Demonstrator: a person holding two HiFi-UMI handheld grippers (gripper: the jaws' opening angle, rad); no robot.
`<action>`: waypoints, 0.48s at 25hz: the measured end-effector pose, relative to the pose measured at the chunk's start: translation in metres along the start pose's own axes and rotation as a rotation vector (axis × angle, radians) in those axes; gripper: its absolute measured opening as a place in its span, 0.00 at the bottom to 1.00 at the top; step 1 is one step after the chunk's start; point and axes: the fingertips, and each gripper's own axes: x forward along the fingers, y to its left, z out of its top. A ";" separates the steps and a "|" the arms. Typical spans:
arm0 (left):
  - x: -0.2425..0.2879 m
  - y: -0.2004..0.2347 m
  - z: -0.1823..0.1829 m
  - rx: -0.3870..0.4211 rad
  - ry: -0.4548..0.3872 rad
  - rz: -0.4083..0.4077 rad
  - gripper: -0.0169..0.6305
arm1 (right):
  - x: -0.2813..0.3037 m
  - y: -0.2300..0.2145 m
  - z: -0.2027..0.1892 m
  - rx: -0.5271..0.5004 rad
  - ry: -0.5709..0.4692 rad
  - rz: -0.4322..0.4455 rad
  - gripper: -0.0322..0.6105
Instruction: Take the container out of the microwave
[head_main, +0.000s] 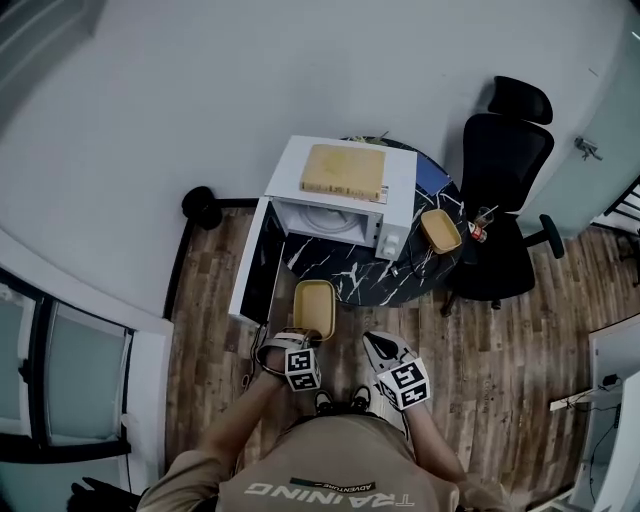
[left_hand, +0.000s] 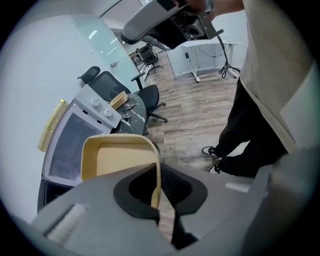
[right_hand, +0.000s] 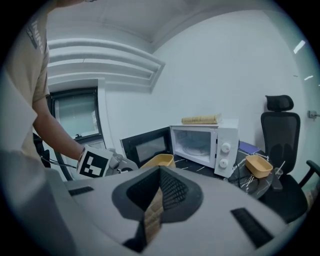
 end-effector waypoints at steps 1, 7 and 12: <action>-0.001 0.000 0.000 0.000 0.000 -0.003 0.06 | 0.001 -0.001 0.000 0.004 0.004 -0.001 0.06; -0.004 0.011 0.003 -0.015 -0.009 0.004 0.06 | 0.007 -0.006 -0.001 -0.007 0.039 0.005 0.06; -0.006 0.019 0.005 -0.015 -0.015 0.019 0.06 | 0.007 -0.008 -0.002 -0.003 0.045 -0.001 0.06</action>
